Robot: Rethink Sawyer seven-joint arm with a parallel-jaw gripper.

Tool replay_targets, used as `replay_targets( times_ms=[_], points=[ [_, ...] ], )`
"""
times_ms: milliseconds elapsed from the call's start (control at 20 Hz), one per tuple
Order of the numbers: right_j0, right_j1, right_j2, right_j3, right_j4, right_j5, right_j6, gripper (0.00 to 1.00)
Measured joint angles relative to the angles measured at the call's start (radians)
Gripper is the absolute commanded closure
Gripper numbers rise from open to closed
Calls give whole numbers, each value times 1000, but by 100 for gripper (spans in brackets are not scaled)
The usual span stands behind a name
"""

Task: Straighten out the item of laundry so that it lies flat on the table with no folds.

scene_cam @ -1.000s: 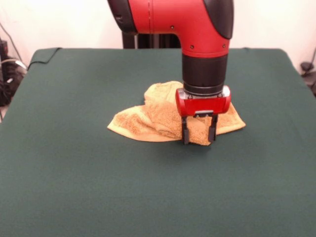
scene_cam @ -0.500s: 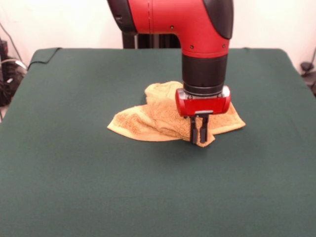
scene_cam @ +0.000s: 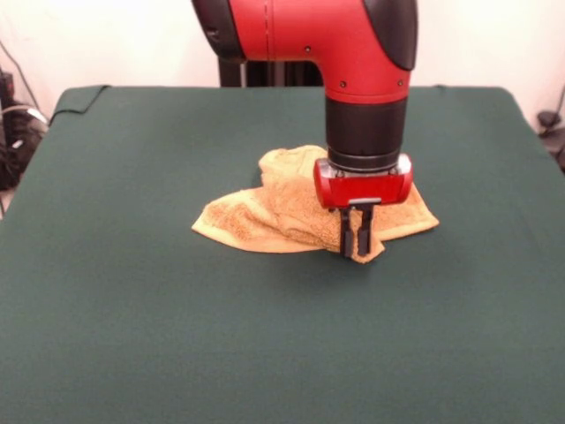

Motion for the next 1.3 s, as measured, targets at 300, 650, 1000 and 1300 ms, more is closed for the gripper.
replay_targets(
  times_ms=[300,650,1000,1300],
  points=[
    [2,-18,0,2,-1,14,0,100],
    [18,-82,0,18,4,87,0,100],
    [32,-141,0,24,34,157,0,100],
    [45,-159,0,24,58,162,0,100]
  ],
)
